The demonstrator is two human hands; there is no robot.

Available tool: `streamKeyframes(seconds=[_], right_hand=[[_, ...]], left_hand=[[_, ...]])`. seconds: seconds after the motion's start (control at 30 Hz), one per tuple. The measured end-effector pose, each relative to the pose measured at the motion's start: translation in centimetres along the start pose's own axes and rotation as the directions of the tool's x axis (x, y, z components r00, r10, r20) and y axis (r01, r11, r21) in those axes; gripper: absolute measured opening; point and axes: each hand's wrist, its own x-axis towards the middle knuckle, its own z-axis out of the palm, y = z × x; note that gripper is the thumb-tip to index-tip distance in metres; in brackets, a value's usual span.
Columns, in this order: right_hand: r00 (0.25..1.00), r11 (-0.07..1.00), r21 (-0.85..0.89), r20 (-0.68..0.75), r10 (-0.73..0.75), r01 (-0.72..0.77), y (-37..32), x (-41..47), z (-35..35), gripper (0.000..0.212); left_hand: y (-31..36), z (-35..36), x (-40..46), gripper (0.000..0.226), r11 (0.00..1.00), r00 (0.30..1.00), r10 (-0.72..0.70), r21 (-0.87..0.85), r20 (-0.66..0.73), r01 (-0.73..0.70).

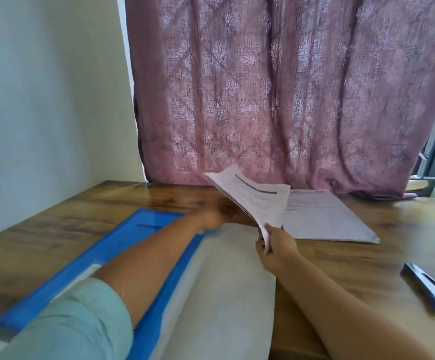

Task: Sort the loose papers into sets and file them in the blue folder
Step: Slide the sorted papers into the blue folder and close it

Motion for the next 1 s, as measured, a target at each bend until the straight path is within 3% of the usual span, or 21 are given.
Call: streamKeyframes(seconds=[0.07,0.13,0.23,0.37,0.47,0.63,0.73,0.8,0.93,1.0], right_hand=[[0.999,0.999,-0.039,-0.002,-0.035,0.034,0.3,-0.4,-0.3,0.007],[0.998,0.997,-0.056,-0.012,-0.06,0.059,0.1,-0.9,-0.3,0.033],[1.0,1.0,0.015,-0.017,0.001,0.0,-0.2,-1.9,-0.2,0.032],[0.994,0.997,-0.019,0.08,0.077,-0.075,-0.8,-2.9,-0.4,0.021],[0.99,0.986,-0.15,0.107,0.092,-0.075,-1.3,-3.8,-0.8,0.02],[0.951,0.933,-0.346,0.245,0.19,-0.097,-2.3,-6.2,-2.2,0.029],[0.884,0.889,-0.451,0.38,0.272,-0.079,-2.8,-7.8,-3.6,0.041],[0.877,0.895,-0.443,0.411,0.25,-0.048,-3.1,-8.0,-4.6,0.045],[0.932,0.88,-0.474,0.31,0.189,-0.02,-3.1,-8.1,-4.1,0.036],[0.98,0.816,-0.578,0.152,0.125,-0.014,-2.9,-8.4,-3.2,0.031]], left_hand=[[0.4,-1.8,-2.7,0.026,0.994,0.998,-0.017,-0.108,-0.058,0.011],[0.4,-3.7,-5.5,0.025,0.988,0.989,-0.075,0.122,-0.124,0.091],[0.4,-5.0,-10.3,0.051,0.795,0.952,-0.259,0.523,-0.164,0.306],[1.3,-3.3,-16.6,0.098,0.594,0.869,-0.457,0.661,-0.191,0.458],[1.4,-2.1,-19.2,0.092,0.526,0.859,-0.486,0.731,-0.163,0.436],[0.2,-2.5,-19.9,0.038,0.675,0.909,-0.367,0.617,-0.196,0.406],[-0.9,-3.0,-19.6,0.03,0.664,0.928,-0.314,0.652,-0.201,0.365],[-1.7,-3.2,-19.3,0.03,0.676,0.935,-0.27,0.646,-0.231,0.355],[-2.4,-3.7,-19.3,0.036,0.759,0.937,-0.206,0.558,-0.283,0.335],[-2.7,-4.1,-19.3,0.039,0.799,0.927,-0.214,0.491,-0.307,0.347]])
